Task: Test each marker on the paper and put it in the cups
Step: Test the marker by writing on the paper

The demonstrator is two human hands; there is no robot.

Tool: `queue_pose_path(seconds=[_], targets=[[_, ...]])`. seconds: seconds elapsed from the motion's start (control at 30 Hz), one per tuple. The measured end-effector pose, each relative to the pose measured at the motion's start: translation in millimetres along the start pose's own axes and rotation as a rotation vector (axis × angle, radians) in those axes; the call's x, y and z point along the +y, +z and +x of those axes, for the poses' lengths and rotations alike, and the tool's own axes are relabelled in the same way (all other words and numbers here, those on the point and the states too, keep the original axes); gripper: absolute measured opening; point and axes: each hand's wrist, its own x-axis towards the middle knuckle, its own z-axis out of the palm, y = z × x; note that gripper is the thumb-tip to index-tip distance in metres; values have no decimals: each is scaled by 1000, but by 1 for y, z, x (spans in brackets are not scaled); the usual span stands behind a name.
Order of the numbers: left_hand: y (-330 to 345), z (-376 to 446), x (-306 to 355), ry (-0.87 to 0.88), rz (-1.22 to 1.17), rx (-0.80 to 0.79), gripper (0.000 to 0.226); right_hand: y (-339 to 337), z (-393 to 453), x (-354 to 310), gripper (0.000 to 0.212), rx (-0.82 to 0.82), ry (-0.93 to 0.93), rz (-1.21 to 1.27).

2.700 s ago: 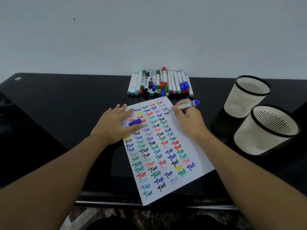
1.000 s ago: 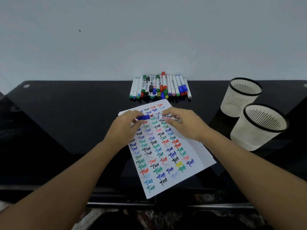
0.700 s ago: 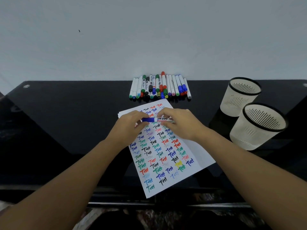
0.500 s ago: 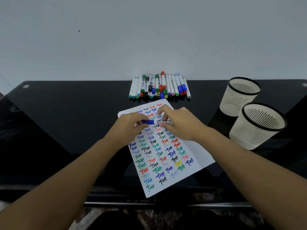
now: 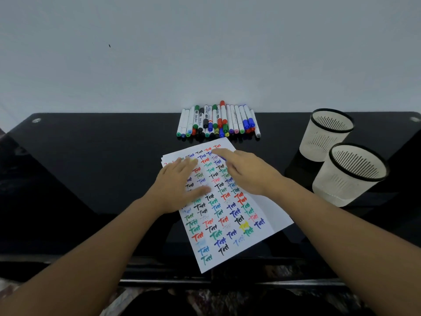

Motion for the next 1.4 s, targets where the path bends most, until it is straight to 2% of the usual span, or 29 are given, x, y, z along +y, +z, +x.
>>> queue_pose_path(seconds=[0.1,0.27,0.5,0.73,0.9,1.0,1.2,1.3,1.4], targets=[[9,-1,-6,34,87,-24,102,1,-2,1,44,26,30,49],[10,-1,-7,35,100,-40,107,6,-8,0,34,87,45,104],[9,0,-6,29,102,-49,109,3,-21,-1,36,158,111,255],[9,0,-5,19,108,-46,109,4,-33,3,36,94,137,234],[9,0,-6,22,86,-33,108,-7,-35,-3,56,125,231,489],[9,-1,-6,24,77,-17,110,-17,-40,-7,44,97,322,528],[11,0,-8,27,63,6,111,-40,-55,-8,33,217,541,774],[12,0,-7,25,64,8,112,-53,-64,-8,30,201,651,958],[11,1,-6,29,74,-4,113,-63,-71,-7,35,131,579,1137]])
